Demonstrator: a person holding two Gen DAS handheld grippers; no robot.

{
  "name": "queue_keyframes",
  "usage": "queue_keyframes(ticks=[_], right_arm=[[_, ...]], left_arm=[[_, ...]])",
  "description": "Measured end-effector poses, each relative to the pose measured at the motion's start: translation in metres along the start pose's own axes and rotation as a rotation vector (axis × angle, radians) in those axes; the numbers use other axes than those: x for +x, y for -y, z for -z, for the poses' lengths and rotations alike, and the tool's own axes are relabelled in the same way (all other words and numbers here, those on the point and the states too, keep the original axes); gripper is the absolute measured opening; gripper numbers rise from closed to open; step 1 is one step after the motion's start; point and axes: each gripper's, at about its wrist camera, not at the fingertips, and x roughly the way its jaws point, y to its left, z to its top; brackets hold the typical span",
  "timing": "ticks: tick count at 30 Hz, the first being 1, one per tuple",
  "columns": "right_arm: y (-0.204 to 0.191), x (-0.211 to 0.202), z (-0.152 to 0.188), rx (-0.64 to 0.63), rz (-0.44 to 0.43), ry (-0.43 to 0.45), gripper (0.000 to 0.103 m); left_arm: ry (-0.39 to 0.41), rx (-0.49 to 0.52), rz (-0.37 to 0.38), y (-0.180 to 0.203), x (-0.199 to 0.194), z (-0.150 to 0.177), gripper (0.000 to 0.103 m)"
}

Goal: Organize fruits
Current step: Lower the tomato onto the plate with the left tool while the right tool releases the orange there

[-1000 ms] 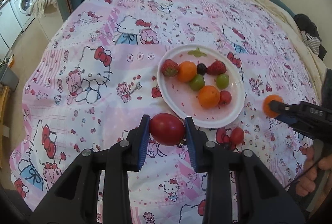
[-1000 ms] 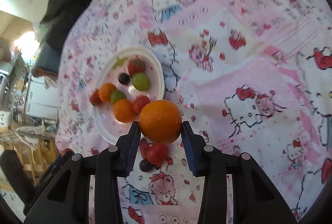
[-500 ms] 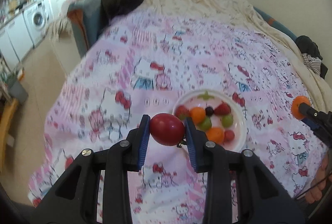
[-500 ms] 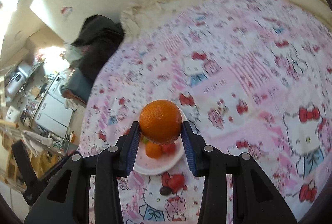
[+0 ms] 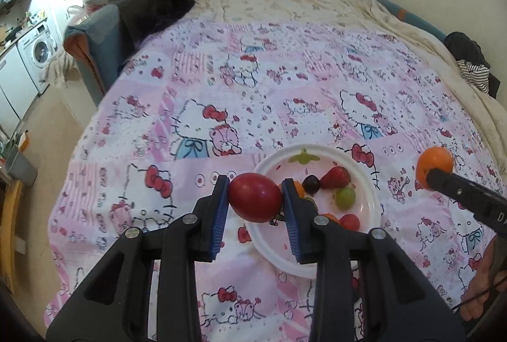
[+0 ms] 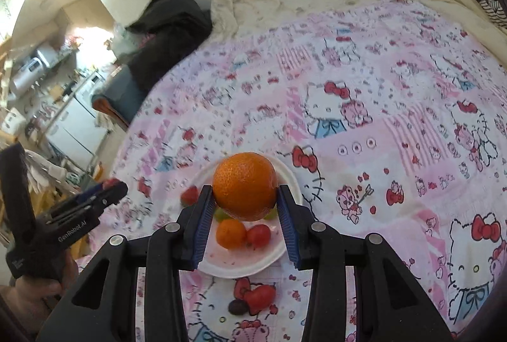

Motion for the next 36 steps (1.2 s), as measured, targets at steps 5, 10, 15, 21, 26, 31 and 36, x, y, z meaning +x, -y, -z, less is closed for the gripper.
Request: queue_keyframes(ticks=[5, 10, 15, 21, 26, 31, 36], right_arm=[[0.001, 0.021, -0.002, -0.017, 0.001, -0.050, 0.042], [0.005, 0.039, -0.009, -0.001, -0.021, -0.083, 0.042], [0.013, 0.072, -0.010, 0.023, -0.030, -0.162, 0.042], [0.019, 0.102, 0.000, 0.072, -0.054, -0.259, 0.042], [0.014, 0.113, 0.008, 0.052, -0.062, -0.311, 0.043], [0.018, 0.116, 0.012, 0.074, -0.061, -0.334, 0.044], [0.018, 0.117, 0.011, 0.081, -0.067, -0.334, 0.045]], left_arm=[[-0.036, -0.007, 0.006, 0.004, 0.021, -0.003, 0.029], [-0.061, 0.025, 0.012, 0.009, 0.040, -0.002, 0.029], [-0.118, -0.001, 0.052, 0.010, 0.056, 0.007, 0.029], [-0.172, 0.027, 0.071, 0.018, 0.069, 0.021, 0.030], [-0.177, 0.049, 0.049, 0.022, 0.074, 0.026, 0.030], [-0.184, 0.044, 0.050, 0.020, 0.079, 0.024, 0.030], [-0.193, 0.038, 0.062, 0.020, 0.080, 0.023, 0.030]])
